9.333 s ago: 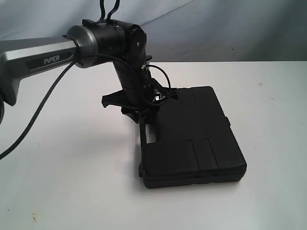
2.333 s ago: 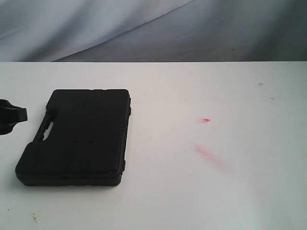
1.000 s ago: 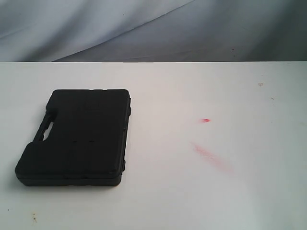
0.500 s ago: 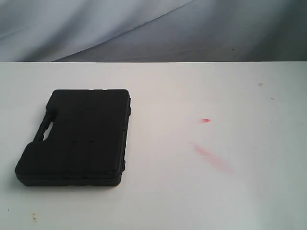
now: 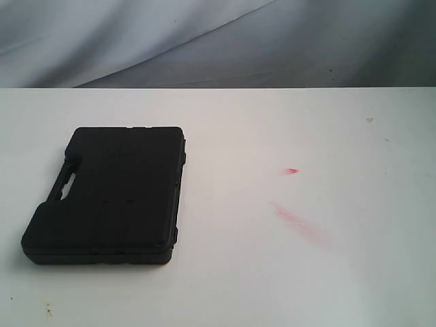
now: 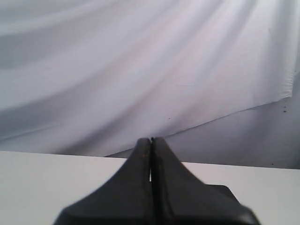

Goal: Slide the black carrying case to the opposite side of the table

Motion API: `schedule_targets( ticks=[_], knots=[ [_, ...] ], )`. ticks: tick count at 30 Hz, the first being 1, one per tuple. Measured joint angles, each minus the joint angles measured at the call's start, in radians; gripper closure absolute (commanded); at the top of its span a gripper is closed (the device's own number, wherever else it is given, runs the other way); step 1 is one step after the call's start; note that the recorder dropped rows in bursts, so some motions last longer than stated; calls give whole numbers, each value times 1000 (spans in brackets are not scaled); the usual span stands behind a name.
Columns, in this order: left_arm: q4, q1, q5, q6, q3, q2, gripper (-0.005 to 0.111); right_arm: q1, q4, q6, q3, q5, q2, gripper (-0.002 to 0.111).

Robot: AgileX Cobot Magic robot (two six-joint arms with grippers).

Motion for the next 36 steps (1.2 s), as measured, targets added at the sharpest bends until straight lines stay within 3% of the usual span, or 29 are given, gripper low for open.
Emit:
schedule_targets(
  ticks=[5,19,36],
  knots=[
    [0,-51,7,0,0,0,107,0,0,0,0,0,0,108],
    [3,-52,17,2,0,0,107,0,0,0,0,0,0,108],
    [19,-52,124,2,0,0,107,0,0,0,0,0,0,108]
  ],
)
